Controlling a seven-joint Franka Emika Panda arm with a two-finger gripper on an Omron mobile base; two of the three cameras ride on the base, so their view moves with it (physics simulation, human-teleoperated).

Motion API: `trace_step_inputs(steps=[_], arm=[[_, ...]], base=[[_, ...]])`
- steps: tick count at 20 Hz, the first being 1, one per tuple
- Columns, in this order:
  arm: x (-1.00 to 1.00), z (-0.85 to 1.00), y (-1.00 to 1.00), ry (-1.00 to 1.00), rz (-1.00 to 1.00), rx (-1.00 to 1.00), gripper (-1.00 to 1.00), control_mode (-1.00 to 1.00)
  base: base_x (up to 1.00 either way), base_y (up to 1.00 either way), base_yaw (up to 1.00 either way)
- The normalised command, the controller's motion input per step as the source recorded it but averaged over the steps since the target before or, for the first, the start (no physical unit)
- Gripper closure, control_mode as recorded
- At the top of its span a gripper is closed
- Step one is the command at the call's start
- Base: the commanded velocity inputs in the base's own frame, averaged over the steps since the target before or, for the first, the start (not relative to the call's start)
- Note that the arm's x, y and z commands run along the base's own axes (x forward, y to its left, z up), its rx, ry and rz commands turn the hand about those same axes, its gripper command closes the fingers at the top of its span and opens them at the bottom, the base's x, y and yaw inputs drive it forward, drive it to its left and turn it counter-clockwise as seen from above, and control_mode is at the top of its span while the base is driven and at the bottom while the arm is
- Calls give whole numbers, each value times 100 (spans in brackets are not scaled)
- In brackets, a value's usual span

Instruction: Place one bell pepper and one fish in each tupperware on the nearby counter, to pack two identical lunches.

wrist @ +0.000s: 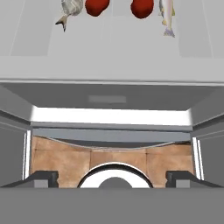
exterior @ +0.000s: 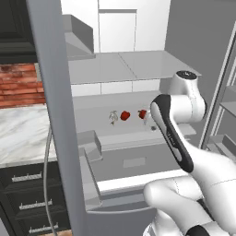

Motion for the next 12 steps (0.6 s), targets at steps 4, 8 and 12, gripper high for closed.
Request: trace_step_inputs(steps=[4, 8, 12], arm=[[-2, -26, 0, -3, 0, 0, -100, -100], [6, -3, 0, 0, 0, 1, -100, -100], [10, -1, 17, 0, 5, 8, -100, -100]], base=[[0, 0, 0], [0, 0, 0], [0, 0, 0]])
